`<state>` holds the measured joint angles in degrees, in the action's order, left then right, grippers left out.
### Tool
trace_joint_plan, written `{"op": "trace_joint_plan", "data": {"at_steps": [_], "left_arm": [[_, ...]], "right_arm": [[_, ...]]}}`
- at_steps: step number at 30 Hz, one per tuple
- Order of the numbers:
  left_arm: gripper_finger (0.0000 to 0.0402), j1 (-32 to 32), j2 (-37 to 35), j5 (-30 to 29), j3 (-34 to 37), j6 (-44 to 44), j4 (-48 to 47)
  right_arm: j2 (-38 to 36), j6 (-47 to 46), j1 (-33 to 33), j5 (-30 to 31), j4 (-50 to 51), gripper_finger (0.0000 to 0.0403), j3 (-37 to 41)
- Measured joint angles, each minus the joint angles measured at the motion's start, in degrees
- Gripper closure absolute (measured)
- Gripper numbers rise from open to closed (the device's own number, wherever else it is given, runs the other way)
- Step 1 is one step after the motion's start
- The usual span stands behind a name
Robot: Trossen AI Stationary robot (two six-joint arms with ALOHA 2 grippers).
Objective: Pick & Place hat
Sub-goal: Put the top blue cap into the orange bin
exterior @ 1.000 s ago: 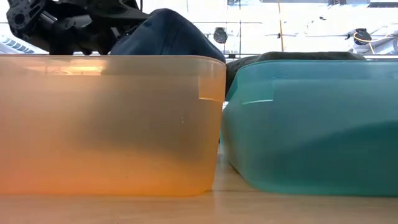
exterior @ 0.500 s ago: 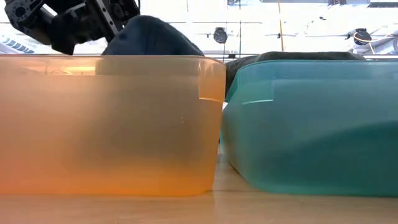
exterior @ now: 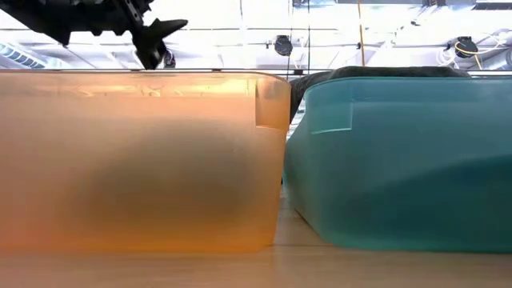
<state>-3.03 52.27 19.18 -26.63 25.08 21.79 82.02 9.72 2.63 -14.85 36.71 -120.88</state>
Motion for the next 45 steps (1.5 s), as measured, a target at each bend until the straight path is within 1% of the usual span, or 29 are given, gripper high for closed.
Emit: {"op": "trace_joint_plan", "data": {"at_steps": [4, 7, 9, 13, 17, 21, 23, 25, 29, 33, 35, 40, 45], "left_arm": [[0.0179, 0.0, -3.33, -2.51, -0.88, -1.47, -1.49], [0.0188, 0.0, -5.06, -4.69, -2.44, -2.73, -5.34], [0.0194, 0.0, -5.57, -6.95, -4.51, -3.87, -11.69], [0.0207, -0.01, -5.51, -10.96, -11.09, -7.92, -25.79], [0.0217, 0.0, -5.25, -14.47, -18.17, -11.96, -37.24], [0.0226, 0.0, -5.29, -17.68, -24.86, -14.39, -46.9], [0.0228, -0.02, -5.24, -19.51, -27.13, -14.36, -49.94], [0.0229, -0.23, -5.25, -19.78, -28.99, -14.65, -51.54], [0.0223, -1.3, -4.66, -17.59, -32.96, -16.28, -56.39], [0.0209, -2.1, -2.12, -17.39, -37.39, -18.84, -61.28], [0.0199, -2.3, -0.21, -18.99, -39.77, -20.66, -63.51], [0.0172, -3.49, 5.72, -26.12, -44.31, -23.15, -65.03], [0.0148, -7.11, 11.39, -27.78, -47.14, -22.94, -65.1]], "right_arm": [[0.0, 0.0, 0.0, 0.1, -0.02, 0.0141, 0.0], [0.0, 0.0, 0.0, 2.55, -0.02, 0.0136, 0.0], [0.0, 0.0, 0.0, 4.27, -0.04, 0.0134, 0.0], [0.0, 0.02, 0.02, 4.37, -0.24, 0.0131, 0.0], [0.0, 0.02, 0.0, 4.33, -1.23, 0.0132, 0.0], [0.0, 0.02, 0.02, 4.37, -1.8, 0.0131, 0.0], [0.02, 0.02, 0.02, 4.48, -1.76, 0.0127, 0.0], [0.02, 0.02, 0.02, 4.48, -1.77, 0.0123, 0.0], [0.02, 0.0, 0.02, 4.48, -1.76, 0.011, 0.0], [0.02, -0.04, 0.02, 4.39, -1.75, 0.0097, 0.0], [0.02, -0.6, 0.02, 4.38, -1.74, 0.0091, 0.0], [0.02, -1.92, 0.02, 4.35, -0.92, 0.0082, 0.0], [0.02, -2.24, 0.02, 4.35, 0.0, 0.008, 0.0]]}}
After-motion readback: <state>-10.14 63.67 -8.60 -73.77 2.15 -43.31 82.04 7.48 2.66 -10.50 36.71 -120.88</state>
